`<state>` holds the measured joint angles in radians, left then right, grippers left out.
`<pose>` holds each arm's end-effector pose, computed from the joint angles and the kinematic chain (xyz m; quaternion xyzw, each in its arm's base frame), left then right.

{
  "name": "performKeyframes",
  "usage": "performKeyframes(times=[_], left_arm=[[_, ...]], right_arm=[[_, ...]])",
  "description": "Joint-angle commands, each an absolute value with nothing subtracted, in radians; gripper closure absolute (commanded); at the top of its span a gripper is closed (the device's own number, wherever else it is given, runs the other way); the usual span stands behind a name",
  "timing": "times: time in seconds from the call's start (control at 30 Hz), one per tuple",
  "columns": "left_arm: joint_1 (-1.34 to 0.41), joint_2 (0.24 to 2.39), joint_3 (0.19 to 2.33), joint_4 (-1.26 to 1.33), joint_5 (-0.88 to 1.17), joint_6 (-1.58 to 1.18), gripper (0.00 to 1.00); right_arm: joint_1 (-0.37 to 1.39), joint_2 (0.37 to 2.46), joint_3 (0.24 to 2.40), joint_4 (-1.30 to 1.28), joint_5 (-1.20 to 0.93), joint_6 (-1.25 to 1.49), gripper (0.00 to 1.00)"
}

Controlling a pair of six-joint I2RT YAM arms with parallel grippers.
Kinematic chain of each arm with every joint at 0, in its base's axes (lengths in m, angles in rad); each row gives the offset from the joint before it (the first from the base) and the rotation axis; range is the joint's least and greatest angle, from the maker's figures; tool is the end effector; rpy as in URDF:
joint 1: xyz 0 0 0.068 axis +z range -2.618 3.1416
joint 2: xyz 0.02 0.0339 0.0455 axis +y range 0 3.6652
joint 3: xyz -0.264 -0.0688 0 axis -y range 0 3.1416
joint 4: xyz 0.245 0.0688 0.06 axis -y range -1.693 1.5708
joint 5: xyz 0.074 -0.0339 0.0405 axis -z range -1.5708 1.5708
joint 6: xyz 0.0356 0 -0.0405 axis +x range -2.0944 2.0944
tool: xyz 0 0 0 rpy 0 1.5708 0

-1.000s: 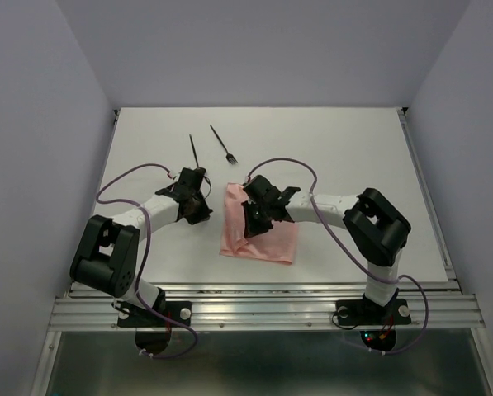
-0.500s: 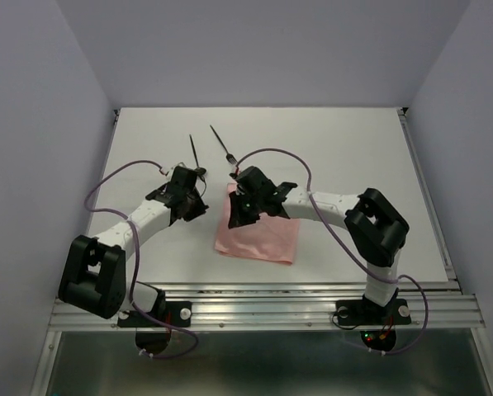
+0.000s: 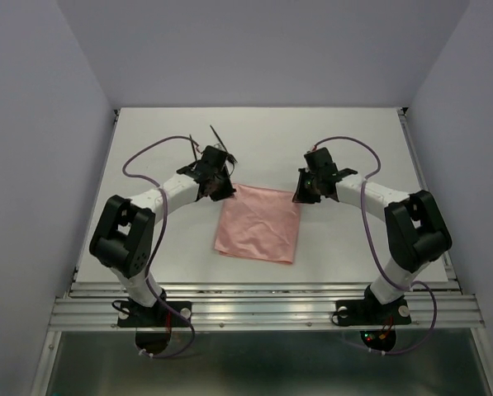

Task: Fold the napkin into a case and place the utensils inside
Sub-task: Smooth out the square-folded napkin at the center of the board.

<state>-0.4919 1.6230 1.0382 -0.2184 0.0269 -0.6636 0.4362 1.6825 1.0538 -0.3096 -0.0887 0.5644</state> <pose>0.3057 -0.1649 0.2131 -0.0745 0.9242 -0.2149 0.3068 0.3137 0.1497 0.1920 0.0471 0.9484 0.1860 0.2524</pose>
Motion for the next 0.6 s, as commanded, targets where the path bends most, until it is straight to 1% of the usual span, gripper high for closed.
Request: performKeyframes(times=[0.0, 0.1, 0.3, 0.43, 0.57], left_arm=[[-0.495, 1.693, 1.173, -0.173, 0.064, -0.615, 1.0], [-0.494, 1.781, 1.25, -0.184, 0.055, -0.604, 1.0], [-0.486, 1.907, 1.321, -0.178, 0.015, -0.584, 1.0], [-0.459, 1.982, 1.321, -0.183, 0.011, -0.577, 1.0], [-0.439, 1.991, 1.29, -0.19, -0.029, -0.574, 1.0]], right_arm=[[0.407, 1.703, 1.077, -0.314, -0.06, 0.535, 0.89], [0.397, 1.747, 1.112, -0.316, -0.037, 0.525, 0.9], [0.377, 1.831, 1.163, -0.314, -0.011, 0.505, 0.9], [0.377, 1.893, 1.196, -0.314, -0.041, 0.462, 0.92], [0.377, 1.882, 1.201, -0.319, -0.017, 0.423, 0.92]])
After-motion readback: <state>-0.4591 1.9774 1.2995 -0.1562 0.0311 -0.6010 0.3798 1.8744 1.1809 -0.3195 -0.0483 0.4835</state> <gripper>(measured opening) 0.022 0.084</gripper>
